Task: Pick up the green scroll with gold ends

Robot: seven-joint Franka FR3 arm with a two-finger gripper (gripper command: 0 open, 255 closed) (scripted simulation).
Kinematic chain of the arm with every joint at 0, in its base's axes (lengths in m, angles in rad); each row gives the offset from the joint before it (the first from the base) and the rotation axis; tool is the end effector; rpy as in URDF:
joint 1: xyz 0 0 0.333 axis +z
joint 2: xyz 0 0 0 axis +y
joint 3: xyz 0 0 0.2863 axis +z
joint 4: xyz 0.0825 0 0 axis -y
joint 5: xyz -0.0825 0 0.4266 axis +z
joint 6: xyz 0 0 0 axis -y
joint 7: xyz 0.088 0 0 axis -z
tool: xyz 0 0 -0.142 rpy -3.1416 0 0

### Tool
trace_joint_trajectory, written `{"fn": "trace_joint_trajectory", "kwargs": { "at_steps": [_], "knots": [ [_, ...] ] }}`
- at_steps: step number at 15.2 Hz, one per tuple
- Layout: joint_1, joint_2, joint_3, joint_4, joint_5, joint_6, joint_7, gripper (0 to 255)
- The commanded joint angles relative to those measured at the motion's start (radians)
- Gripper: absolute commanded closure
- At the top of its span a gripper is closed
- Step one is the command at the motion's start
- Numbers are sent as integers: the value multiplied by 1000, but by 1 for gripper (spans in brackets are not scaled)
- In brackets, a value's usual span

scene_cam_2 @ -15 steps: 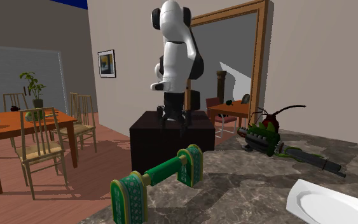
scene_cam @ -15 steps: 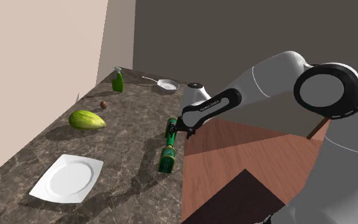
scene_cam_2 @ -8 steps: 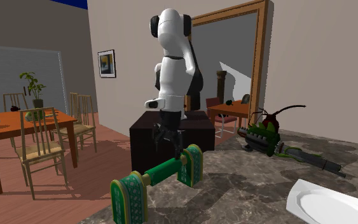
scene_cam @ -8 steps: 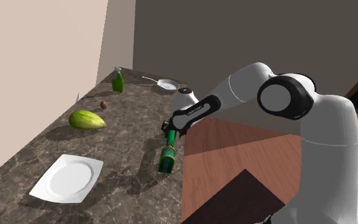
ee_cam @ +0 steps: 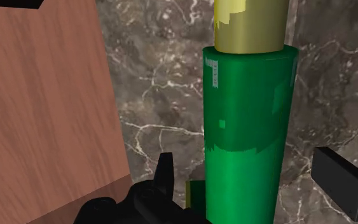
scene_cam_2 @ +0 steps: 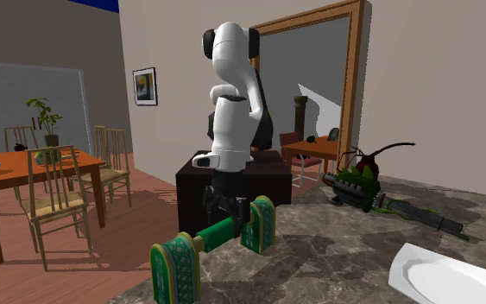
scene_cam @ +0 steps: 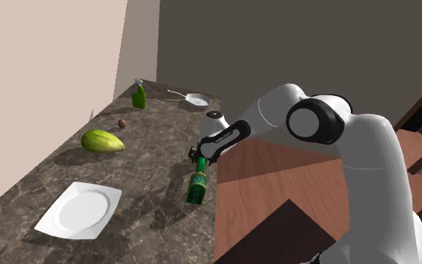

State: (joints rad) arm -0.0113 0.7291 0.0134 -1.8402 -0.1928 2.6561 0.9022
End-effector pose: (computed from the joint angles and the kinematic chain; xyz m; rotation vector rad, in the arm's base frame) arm 0.6525 0.0039 0.0437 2.8869 -1.1151 0.1812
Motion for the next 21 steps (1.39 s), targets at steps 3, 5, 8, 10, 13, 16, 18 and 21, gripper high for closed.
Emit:
{"fn": "trace_joint_trajectory", "kwargs": {
  "at_steps": [3,5,8,10,13,16,18,21],
  "knots": [
    [3,18,-3,3,-2,15,4,255],
    [3,18,-3,4,-2,15,5,255],
    [4,19,-3,5,-2,14,5,255],
    [4,19,-3,5,-2,14,5,255],
    [1,7,-1,0,-1,7,2,255],
    [-2,-28,3,-11,2,-16,-2,255],
    [-3,-50,6,-18,4,-32,-6,255],
    [-6,-84,10,-27,8,-56,-11,255]
  ]
}}
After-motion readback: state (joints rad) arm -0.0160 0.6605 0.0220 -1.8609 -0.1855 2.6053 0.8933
